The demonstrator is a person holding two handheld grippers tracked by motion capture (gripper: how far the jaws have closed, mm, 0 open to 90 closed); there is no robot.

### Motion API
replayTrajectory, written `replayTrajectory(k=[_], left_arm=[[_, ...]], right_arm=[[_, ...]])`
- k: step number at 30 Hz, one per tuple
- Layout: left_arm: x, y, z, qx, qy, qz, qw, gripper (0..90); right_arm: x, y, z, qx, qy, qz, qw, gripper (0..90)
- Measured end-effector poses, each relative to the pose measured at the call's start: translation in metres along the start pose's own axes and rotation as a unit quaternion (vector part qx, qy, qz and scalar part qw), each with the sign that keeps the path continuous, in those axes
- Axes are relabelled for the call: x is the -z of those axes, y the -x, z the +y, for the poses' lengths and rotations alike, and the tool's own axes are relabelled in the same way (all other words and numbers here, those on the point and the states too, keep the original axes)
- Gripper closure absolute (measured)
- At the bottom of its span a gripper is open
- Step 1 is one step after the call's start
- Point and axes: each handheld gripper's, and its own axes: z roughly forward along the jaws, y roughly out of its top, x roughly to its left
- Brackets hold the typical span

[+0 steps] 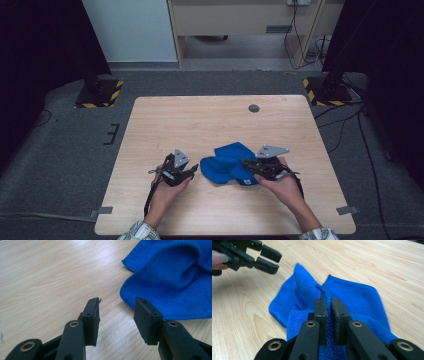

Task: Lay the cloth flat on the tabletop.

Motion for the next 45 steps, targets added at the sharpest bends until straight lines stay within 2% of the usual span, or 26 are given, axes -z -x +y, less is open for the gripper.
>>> replayTrajectory(k=[3, 6, 8, 13, 17, 19, 24, 26, 31, 34, 36, 38, 43, 45], left_arm=[[0.0, 0.0, 0.0, 0.0, 0.0, -0.001, 1.0, 55.0], [-0.001, -0.001, 0.0, 0.001, -0.001, -0.001, 1.0, 55.0], [-0.002, -0.001, 0.0, 0.001, -0.001, -0.002, 1.0, 55.0], [-0.004, 0.004, 0.006, -0.004, 0.008, -0.009, 0.9999, 54.4], [-0.008, 0.01, 0.019, -0.01, 0.014, -0.017, 0.9997, 53.2], [-0.011, 0.009, 0.027, -0.004, 0.021, -0.02, 0.9996, 53.0], [-0.029, 0.01, 0.042, 0.01, 0.019, -0.036, 0.9991, 52.7], [-0.039, 0.013, 0.043, 0.007, 0.011, -0.04, 0.9991, 52.2], [-0.054, 0.021, 0.04, 0.018, -0.01, -0.064, 0.9978, 49.3], [-0.057, 0.028, 0.036, 0.0, -0.018, -0.064, 0.9978, 48.9], [-0.058, 0.03, 0.035, -0.005, -0.022, -0.068, 0.9975, 47.9], [-0.061, 0.032, 0.033, -0.013, -0.029, -0.062, 0.9976, 47.7], [-0.064, 0.035, 0.027, -0.015, -0.042, -0.068, 0.9967, 47.4], [-0.065, 0.038, 0.026, -0.016, -0.04, -0.071, 0.9966, 47.7]], right_arm=[[0.01, 0.008, -0.005, -0.006, 0.008, -0.009, 0.9999, 86.0], [0.023, 0.017, -0.012, -0.028, 0.017, -0.016, 0.9993, 82.0], [0.03, 0.022, -0.017, -0.034, 0.019, -0.024, 0.999, 82.3], [0.041, 0.038, -0.038, -0.056, 0.001, -0.054, 0.997, 86.4], [0.044, 0.05, -0.049, -0.083, -0.017, -0.069, 0.994, 86.9], [0.047, 0.054, -0.051, -0.091, -0.022, -0.07, 0.9931, 86.8], [0.055, 0.054, -0.054, -0.08, -0.032, -0.073, 0.9936, 86.8], [0.058, 0.055, -0.056, -0.08, -0.036, -0.077, 0.9932, 86.8], [0.061, 0.058, -0.06, -0.081, -0.037, -0.081, 0.9927, 86.6], [0.059, 0.059, -0.062, -0.082, -0.044, -0.087, 0.9919, 86.5], [0.057, 0.059, -0.063, -0.082, -0.045, -0.09, 0.9915, 86.4], [0.058, 0.059, -0.064, -0.084, -0.044, -0.095, 0.991, 86.4], [0.061, 0.066, -0.065, -0.097, -0.024, -0.119, 0.9878, 86.4], [0.062, 0.069, -0.066, -0.104, -0.017, -0.127, 0.9863, 86.4]])
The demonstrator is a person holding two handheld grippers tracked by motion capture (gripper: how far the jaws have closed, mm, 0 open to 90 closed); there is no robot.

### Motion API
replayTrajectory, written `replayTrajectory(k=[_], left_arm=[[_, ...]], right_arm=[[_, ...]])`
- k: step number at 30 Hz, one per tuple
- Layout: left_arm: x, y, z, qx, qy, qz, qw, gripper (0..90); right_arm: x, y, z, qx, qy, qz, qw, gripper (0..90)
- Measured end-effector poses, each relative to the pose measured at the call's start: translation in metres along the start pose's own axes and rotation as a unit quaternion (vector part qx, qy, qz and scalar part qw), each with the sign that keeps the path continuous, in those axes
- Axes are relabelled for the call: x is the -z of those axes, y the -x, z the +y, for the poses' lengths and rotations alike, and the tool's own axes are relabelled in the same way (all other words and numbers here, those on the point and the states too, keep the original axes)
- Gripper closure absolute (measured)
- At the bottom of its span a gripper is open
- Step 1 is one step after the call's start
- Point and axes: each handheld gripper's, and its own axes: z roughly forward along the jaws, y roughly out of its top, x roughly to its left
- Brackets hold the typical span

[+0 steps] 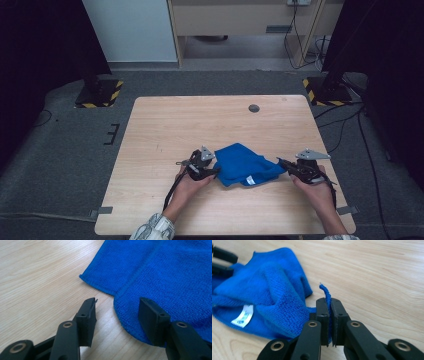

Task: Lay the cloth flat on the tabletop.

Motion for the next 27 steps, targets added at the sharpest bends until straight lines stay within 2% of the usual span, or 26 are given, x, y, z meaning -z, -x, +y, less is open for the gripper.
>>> replayTrajectory(k=[2, 6, 10, 13, 16, 21, 27], left_arm=[[0.0, 0.001, 0.0, -0.003, 0.001, -0.005, 1.0, 49.4], [0.002, 0.005, -0.003, -0.006, 0.009, -0.018, 0.9998, 59.3], [0.003, 0.009, -0.003, -0.016, 0.008, -0.028, 0.9994, 75.8], [0.003, 0.011, -0.002, -0.017, 0.004, -0.025, 0.9995, 84.1], [0.007, 0.009, -0.002, -0.015, 0.007, -0.015, 0.9997, 85.7], [0.026, -0.007, 0.001, 0.008, 0.038, 0.004, 0.9992, 86.0], [0.049, -0.03, 0.0, 0.03, 0.063, 0.024, 0.9973, 86.4]], right_arm=[[0.0, 0.002, 0.0, -0.003, 0.008, -0.006, 0.9999, 86.4], [0.001, 0.004, 0.001, -0.009, 0.019, -0.007, 0.9998, 86.3], [0.001, 0.002, 0.001, -0.008, 0.024, -0.005, 0.9997, 86.3], [0.001, 0.0, 0.002, -0.007, 0.028, -0.003, 0.9996, 86.3], [0.003, -0.003, 0.005, -0.007, 0.043, 0.004, 0.999, 86.5], [0.005, -0.012, 0.013, -0.006, 0.069, 0.019, 0.9974, 86.6], [-0.001, -0.032, 0.021, 0.011, 0.076, 0.034, 0.9965, 86.6]])
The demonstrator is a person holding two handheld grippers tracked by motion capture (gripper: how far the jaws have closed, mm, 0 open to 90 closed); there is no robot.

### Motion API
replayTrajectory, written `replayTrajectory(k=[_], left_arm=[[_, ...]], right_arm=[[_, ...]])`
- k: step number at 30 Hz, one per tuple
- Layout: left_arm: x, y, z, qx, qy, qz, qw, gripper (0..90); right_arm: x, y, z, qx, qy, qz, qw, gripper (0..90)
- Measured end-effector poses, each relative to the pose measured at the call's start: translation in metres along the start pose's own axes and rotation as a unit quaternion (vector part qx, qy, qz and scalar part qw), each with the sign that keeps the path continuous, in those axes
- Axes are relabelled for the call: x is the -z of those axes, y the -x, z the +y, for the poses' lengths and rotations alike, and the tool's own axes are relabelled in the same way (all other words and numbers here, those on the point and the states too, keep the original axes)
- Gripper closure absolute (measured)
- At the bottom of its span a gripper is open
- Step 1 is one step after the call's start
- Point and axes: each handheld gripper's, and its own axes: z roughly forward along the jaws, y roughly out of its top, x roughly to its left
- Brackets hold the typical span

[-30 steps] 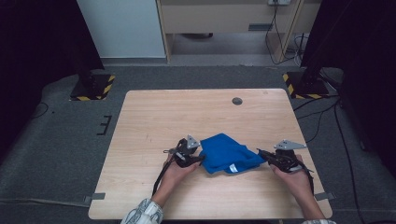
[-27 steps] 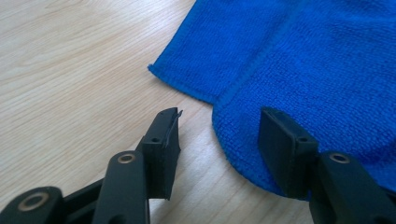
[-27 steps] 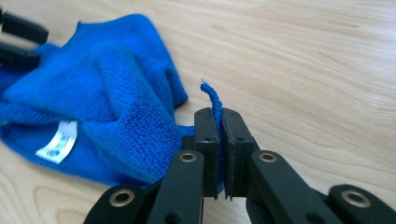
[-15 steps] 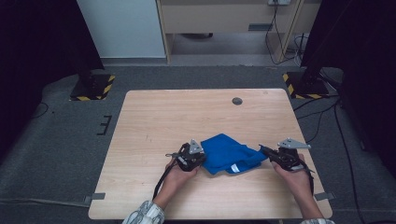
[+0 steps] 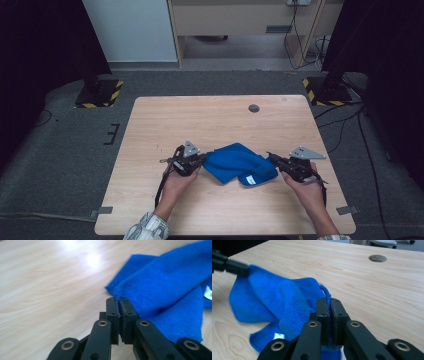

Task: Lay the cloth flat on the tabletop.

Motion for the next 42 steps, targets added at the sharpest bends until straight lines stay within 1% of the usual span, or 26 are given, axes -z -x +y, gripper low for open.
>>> replayTrajectory(k=[3, 5, 7, 10, 14, 16, 17, 19, 20, 22, 24, 27, 28, 32, 37, 42], left_arm=[[0.009, -0.012, 0.0, 0.012, 0.009, 0.008, 0.9999, 86.5], [0.013, -0.019, -0.001, 0.018, 0.011, 0.014, 0.9997, 86.6], [0.018, -0.026, -0.002, 0.026, 0.014, 0.018, 0.9994, 86.6], [0.023, -0.03, -0.003, 0.03, 0.016, 0.02, 0.9992, 86.6], [0.026, -0.027, 0.001, 0.024, 0.021, 0.017, 0.9993, 86.6], [0.027, -0.025, 0.006, 0.028, 0.029, 0.013, 0.9991, 86.6], [0.027, -0.025, 0.009, 0.025, 0.032, 0.013, 0.9991, 86.6], [0.026, -0.024, 0.014, 0.029, 0.037, 0.01, 0.9988, 86.6], [0.025, -0.024, 0.016, 0.027, 0.036, 0.008, 0.999, 86.7], [0.023, -0.023, 0.02, 0.029, 0.037, 0.004, 0.9989, 86.6], [0.023, -0.023, 0.025, 0.024, 0.039, 0.006, 0.9989, 86.7], [0.023, -0.022, 0.033, 0.023, 0.044, 0.007, 0.9987, 86.7], [0.023, -0.021, 0.037, 0.019, 0.045, 0.007, 0.9988, 86.6], [0.022, -0.019, 0.048, 0.016, 0.048, 0.006, 0.9987, 86.7], [0.022, -0.017, 0.061, 0.016, 0.053, 0.007, 0.9985, 86.7], [0.022, -0.018, 0.067, 0.022, 0.057, 0.009, 0.9981, 86.8]], right_arm=[[-0.005, -0.008, 0.002, 0.009, -0.001, 0.006, 0.9999, 86.6], [-0.01, -0.012, 0.003, 0.014, -0.003, 0.009, 0.9999, 86.6], [-0.015, -0.017, 0.005, 0.015, -0.005, 0.011, 0.9998, 86.6], [-0.021, -0.023, 0.009, 0.019, -0.002, 0.015, 0.9997, 86.7], [-0.023, -0.025, 0.018, 0.014, 0.01, 0.017, 0.9997, 86.7], [-0.023, -0.025, 0.023, 0.018, 0.012, 0.015, 0.9996, 86.7], [-0.023, -0.024, 0.026, 0.016, 0.016, 0.013, 0.9997, 86.7], [-0.022, -0.021, 0.032, 0.015, 0.023, 0.008, 0.9996, 86.7], [-0.021, -0.019, 0.034, 0.012, 0.026, 0.006, 0.9996, 86.7], [-0.02, -0.015, 0.038, 0.004, 0.03, 0.003, 0.9995, 86.7], [-0.018, -0.012, 0.042, 0.003, 0.032, -0.002, 0.9995, 86.7], [-0.013, -0.01, 0.048, 0.003, 0.039, -0.006, 0.9992, 86.7], [-0.012, -0.009, 0.05, 0.004, 0.041, -0.007, 0.9991, 86.7], [-0.005, -0.007, 0.058, 0.003, 0.047, -0.012, 0.9988, 86.8], [0.0, -0.003, 0.065, 0.001, 0.053, -0.018, 0.9984, 86.8], [0.003, 0.003, 0.069, -0.004, 0.06, -0.025, 0.9979, 86.9]])
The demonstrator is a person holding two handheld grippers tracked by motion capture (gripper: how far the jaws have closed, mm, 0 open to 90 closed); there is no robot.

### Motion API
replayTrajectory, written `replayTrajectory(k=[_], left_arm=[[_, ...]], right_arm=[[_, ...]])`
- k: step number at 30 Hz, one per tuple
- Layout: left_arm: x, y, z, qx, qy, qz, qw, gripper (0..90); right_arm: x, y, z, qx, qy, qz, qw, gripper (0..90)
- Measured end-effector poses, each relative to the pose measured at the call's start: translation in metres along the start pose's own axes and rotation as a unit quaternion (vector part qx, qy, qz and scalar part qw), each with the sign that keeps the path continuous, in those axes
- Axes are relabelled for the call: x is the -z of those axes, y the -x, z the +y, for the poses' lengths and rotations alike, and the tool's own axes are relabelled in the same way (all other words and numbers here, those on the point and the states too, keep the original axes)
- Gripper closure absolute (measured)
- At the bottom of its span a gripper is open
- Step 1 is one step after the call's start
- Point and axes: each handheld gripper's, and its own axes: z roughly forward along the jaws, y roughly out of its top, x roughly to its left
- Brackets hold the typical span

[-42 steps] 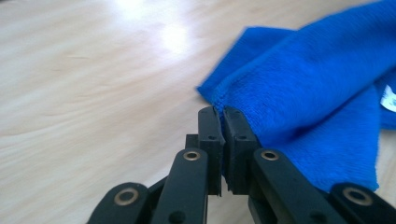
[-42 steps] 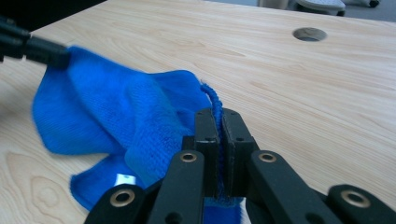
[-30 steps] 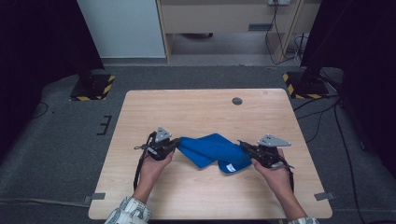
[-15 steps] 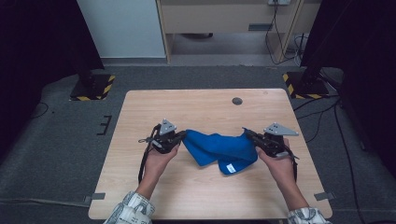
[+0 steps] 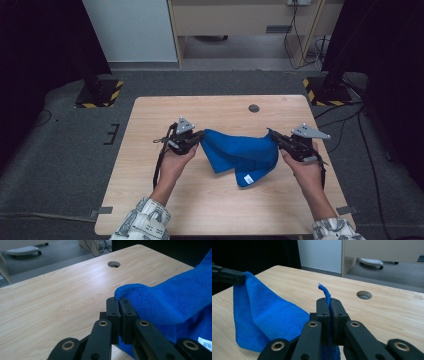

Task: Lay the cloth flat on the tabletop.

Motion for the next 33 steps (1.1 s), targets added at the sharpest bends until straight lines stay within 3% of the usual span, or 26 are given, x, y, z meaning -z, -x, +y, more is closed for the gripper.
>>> replayTrajectory(k=[19, 33], left_arm=[[0.01, 0.005, 0.012, -0.008, 0.01, -0.001, 0.9999, 86.8], [0.037, 0.023, 0.047, -0.034, 0.03, -0.003, 0.999, 86.8]], right_arm=[[0.008, 0.0, 0.012, 0.003, 0.009, -0.001, 1.0, 86.8], [0.031, -0.007, 0.036, 0.023, 0.027, -0.004, 0.9994, 86.8]])
